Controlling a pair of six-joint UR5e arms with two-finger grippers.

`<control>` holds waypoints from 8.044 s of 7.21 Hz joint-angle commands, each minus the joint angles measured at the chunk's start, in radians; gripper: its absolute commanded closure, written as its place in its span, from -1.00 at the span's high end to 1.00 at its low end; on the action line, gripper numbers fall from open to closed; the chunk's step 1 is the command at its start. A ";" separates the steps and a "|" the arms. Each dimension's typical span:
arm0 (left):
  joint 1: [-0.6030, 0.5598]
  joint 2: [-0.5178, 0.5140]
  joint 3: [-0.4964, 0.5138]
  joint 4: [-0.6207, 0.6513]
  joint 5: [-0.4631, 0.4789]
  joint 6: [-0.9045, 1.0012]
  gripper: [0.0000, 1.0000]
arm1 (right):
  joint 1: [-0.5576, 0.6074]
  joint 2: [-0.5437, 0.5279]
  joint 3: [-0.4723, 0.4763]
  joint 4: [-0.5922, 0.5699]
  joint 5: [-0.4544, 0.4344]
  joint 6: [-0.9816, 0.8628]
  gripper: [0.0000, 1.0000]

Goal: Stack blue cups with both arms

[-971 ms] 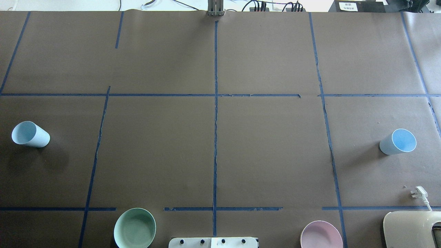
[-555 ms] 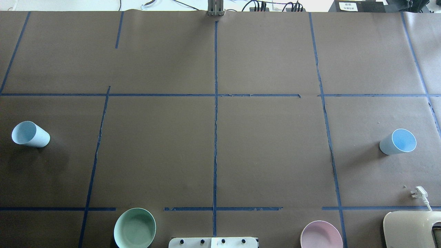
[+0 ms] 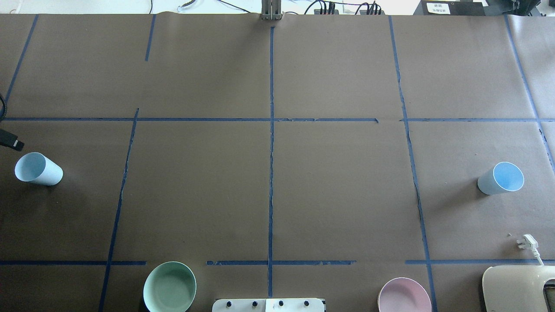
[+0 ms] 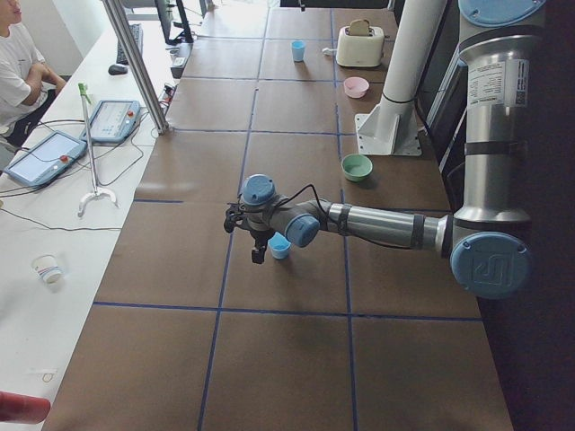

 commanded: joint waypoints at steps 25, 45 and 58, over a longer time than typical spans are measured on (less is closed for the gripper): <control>0.569 -0.933 0.242 0.407 0.300 -0.737 -0.13 | 0.000 0.000 0.002 0.002 0.000 0.000 1.00; -0.457 0.193 -0.164 0.559 -0.077 0.669 1.00 | -0.130 0.144 0.092 0.008 -0.006 0.298 1.00; -0.457 0.191 -0.167 0.559 -0.079 0.668 1.00 | -0.475 -0.025 -0.097 0.739 -0.172 0.782 -0.38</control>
